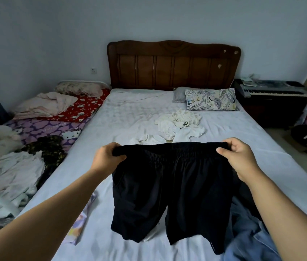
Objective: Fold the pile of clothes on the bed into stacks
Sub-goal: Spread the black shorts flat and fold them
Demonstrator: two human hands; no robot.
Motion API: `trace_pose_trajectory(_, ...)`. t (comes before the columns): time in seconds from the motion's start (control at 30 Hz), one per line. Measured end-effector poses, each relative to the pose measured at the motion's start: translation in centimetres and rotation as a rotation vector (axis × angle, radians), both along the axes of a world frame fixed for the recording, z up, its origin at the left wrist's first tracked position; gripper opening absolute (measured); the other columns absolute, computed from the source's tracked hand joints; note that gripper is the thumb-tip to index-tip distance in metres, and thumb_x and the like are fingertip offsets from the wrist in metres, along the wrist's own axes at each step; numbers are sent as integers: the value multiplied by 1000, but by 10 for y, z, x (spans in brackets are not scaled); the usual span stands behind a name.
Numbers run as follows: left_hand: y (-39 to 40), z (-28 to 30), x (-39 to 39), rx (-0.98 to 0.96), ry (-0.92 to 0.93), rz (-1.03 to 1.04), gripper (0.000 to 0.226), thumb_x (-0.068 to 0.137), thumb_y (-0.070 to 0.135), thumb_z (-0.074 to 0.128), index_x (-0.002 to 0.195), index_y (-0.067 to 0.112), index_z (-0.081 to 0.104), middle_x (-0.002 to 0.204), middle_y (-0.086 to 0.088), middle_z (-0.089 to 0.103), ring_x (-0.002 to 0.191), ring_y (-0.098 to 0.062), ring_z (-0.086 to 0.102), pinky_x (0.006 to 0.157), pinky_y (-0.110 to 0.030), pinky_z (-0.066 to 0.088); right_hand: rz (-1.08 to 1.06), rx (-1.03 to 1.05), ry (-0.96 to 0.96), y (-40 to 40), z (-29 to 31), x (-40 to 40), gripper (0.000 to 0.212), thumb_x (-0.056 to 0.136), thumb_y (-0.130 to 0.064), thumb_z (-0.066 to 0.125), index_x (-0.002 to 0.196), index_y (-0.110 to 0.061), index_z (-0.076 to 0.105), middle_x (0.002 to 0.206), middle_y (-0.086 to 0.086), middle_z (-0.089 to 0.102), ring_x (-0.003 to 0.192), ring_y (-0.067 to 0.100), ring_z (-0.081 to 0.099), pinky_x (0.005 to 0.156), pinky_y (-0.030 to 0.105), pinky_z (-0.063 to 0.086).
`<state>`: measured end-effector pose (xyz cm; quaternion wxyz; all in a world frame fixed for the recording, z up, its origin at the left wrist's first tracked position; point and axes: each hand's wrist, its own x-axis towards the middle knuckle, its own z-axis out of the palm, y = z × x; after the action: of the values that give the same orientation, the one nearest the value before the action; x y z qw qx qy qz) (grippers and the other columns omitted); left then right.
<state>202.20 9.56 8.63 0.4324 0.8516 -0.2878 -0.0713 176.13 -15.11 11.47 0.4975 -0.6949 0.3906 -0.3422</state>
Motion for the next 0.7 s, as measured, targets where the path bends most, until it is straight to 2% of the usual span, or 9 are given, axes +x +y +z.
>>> trace_pose_trajectory(0.07, -10, 8, 4, 93, -144, 21, 13, 79, 14, 69, 88, 20, 63, 78, 0, 64, 78, -22, 58, 63, -28, 42, -45, -59, 11, -9, 6, 9, 20, 84, 2, 64, 79, -17, 61, 83, 3, 64, 81, 18, 60, 80, 28, 49)
trace_pose_trajectory(0.13, -20, 20, 8, 102, -231, 61, 16, 82, 16, 67, 98, 19, 65, 86, -3, 66, 85, -26, 59, 67, -31, 44, -97, -114, -27, -20, 16, 18, 24, 83, 3, 63, 74, -18, 58, 76, 2, 62, 75, 17, 59, 76, 27, 47)
trace_pose_trajectory(0.23, -28, 33, 19, 50, -257, 91, 18, 84, 15, 65, 102, 18, 67, 93, -7, 70, 91, -30, 61, 73, -35, 49, -147, -109, -155, -35, 39, 24, 26, 85, 6, 57, 72, -16, 53, 70, 5, 62, 62, 7, 63, 69, 23, 48)
trace_pose_trajectory(0.3, -31, 38, 25, 84, -247, 37, 19, 84, 16, 66, 102, 18, 67, 95, -6, 70, 93, -29, 62, 76, -35, 50, -99, -127, -144, -40, 52, 24, 25, 86, 6, 57, 73, -16, 53, 70, 6, 62, 54, -1, 61, 63, 17, 47)
trace_pose_trajectory(0.37, -34, 40, 24, 130, -229, -43, 21, 84, 20, 67, 105, 18, 66, 97, -6, 70, 95, -28, 62, 79, -37, 50, -12, -142, -71, -35, 55, 27, 24, 85, 6, 58, 73, -15, 56, 70, 6, 62, 53, 1, 61, 56, 11, 45)
trace_pose_trajectory(0.47, -40, 38, 10, 139, -201, -157, 23, 86, 16, 66, 108, 15, 67, 102, -6, 69, 98, -25, 61, 84, -32, 47, 137, -156, 133, -16, 31, 37, 20, 81, 2, 64, 71, -16, 63, 70, 3, 65, 66, 14, 61, 65, 21, 47)
trace_pose_trajectory(0.6, -39, 33, -3, 101, -145, -195, 22, 86, 12, 65, 107, 14, 67, 97, -1, 66, 95, -20, 60, 79, -25, 42, 308, -135, 320, 15, -15, 58, 22, 78, -6, 72, 65, -22, 63, 69, -4, 65, 68, 12, 57, 70, 27, 46)
trace_pose_trajectory(0.7, -31, 34, -2, 46, -69, -202, 17, 85, 11, 66, 101, 16, 67, 91, 0, 68, 89, -20, 63, 77, -28, 46, 373, -100, 415, 26, -44, 70, 15, 77, -17, 75, 71, -25, 64, 75, -4, 66, 73, 12, 60, 74, 31, 51)
